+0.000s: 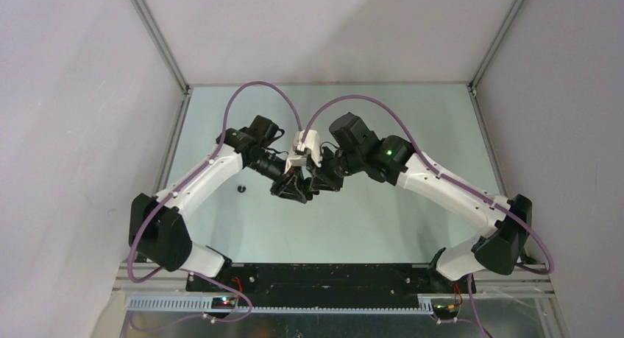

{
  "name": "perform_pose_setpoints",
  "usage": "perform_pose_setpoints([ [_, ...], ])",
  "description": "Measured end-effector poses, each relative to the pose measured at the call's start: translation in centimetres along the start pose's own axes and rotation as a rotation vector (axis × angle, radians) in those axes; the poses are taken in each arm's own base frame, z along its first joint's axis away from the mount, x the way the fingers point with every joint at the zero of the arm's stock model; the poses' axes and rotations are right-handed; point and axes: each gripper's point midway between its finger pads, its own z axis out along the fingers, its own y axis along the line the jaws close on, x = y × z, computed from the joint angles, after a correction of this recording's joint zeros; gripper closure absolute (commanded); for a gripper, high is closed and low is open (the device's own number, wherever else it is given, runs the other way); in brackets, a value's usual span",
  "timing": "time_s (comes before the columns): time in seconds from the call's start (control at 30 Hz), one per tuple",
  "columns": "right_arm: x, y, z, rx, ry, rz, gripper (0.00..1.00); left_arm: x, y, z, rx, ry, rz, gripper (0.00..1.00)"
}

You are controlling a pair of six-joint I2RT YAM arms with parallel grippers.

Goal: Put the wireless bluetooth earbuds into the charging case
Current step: Place the earbud in the charging case.

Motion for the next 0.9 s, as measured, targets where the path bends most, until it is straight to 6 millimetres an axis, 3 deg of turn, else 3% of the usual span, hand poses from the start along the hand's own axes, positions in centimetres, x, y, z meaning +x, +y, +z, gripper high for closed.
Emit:
perform_pose_setpoints([
  [0.9, 0.22, -0.49, 0.11, 0.035, 0.016, -0.016, 0.94, 0.21, 0.42, -0.05, -0.035, 0.007, -0.012, 0.88],
])
